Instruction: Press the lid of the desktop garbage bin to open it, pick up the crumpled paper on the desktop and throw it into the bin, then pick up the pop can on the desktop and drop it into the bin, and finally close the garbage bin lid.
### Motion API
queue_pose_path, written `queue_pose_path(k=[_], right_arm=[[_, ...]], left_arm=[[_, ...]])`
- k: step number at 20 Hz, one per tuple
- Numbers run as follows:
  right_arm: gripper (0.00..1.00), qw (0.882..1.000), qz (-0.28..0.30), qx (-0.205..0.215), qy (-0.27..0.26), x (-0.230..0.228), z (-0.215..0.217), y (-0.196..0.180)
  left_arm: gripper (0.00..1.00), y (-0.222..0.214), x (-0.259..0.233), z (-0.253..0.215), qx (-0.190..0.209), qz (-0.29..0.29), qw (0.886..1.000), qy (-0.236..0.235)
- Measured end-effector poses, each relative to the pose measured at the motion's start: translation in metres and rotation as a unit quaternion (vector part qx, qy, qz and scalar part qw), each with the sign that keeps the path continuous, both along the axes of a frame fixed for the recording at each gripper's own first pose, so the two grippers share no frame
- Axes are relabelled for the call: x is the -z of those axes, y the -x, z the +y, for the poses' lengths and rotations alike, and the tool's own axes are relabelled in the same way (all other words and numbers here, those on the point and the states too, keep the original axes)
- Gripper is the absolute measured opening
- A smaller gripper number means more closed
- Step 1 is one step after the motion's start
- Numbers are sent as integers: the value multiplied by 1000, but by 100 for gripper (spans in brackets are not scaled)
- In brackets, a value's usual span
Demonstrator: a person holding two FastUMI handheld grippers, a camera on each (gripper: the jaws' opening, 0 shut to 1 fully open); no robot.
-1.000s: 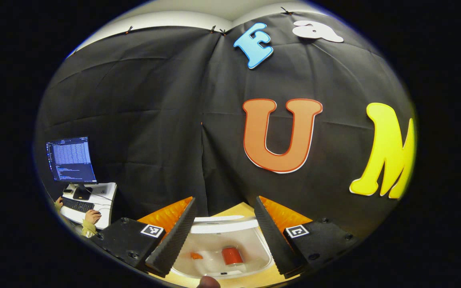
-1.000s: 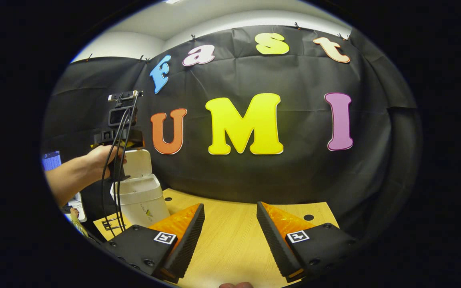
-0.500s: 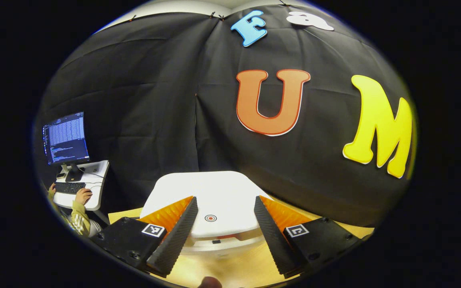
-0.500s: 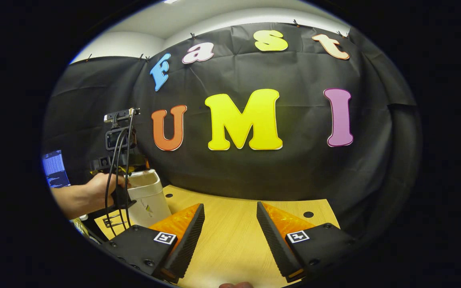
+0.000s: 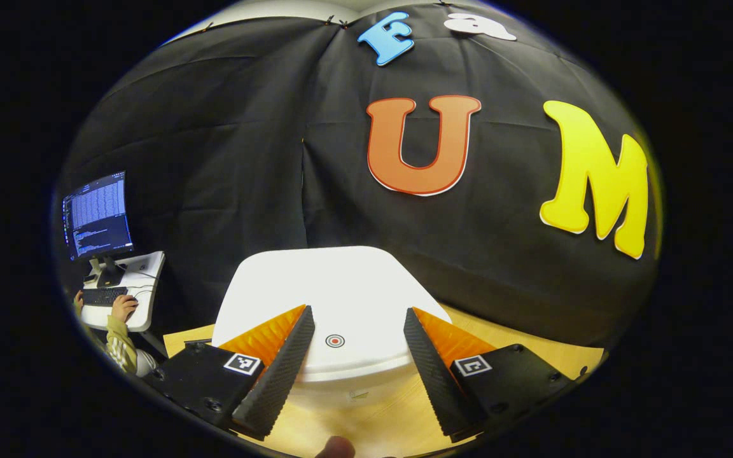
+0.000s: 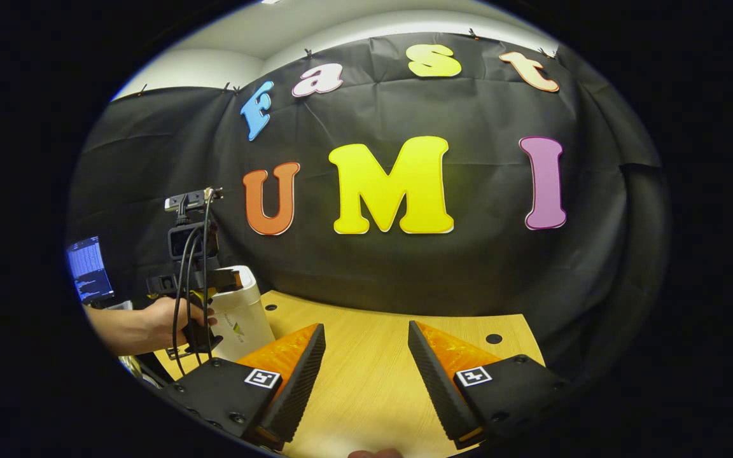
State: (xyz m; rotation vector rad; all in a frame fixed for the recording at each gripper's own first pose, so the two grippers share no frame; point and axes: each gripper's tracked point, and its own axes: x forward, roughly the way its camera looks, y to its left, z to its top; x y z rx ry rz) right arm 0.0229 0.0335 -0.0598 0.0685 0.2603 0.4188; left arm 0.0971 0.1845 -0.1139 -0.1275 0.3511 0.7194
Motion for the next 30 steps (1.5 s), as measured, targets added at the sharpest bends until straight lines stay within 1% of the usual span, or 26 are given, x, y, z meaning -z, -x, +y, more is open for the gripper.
queue_pose_path(k=[1,5,7,8,11,12,13,14,16,17,20,21,25,27,30], right_arm=[[84,1000,2,-1,0,2,2,1],[84,1000,1,-7,4,5,6,1],[84,1000,-2,-5,5,3,8,-1],[85,1000,-3,-3,2,2,8,-2],[85,1000,-10,4,1,-3,6,-4],[85,1000,-11,7,1,-4,5,-4],[85,1000,-13,11,1,-6,4,-4],[85,1000,-17,16,0,-8,3,-4],[85,999,-26,29,0,-15,-1,-5],[85,999,-30,37,1,-17,-2,-4],[83,997,-40,65,7,-24,-11,-3],[85,996,-43,72,6,-25,-12,0],[84,994,-51,92,5,-28,-17,10],[84,993,-55,103,7,-29,-21,14],[84,991,-59,119,12,-27,-27,20]], left_arm=[[94,-2,-2,2,4,0,1000,-14],[94,0,-1,1,6,-19,999,-30],[94,-4,-10,2,13,-23,998,-55],[93,-4,-10,3,17,-21,998,-56],[93,-1,-20,2,36,-37,997,-52],[93,-2,-31,-2,50,-48,996,-57],[93,-5,-43,-10,72,-62,994,-60],[92,-19,-53,-25,95,-73,991,-65],[92,-19,-70,-49,140,-92,983,-70],[92,0,-75,-50,163,-98,979,-70],[92,14,-89,-79,232,-120,963,-63],[92,18,-94,-89,251,-123,958,-61],[92,32,-101,-126,313,-138,938,-61],[92,39,-103,-136,335,-133,930,-78],[92,53,-96,-163,379,-135,912,-79]])
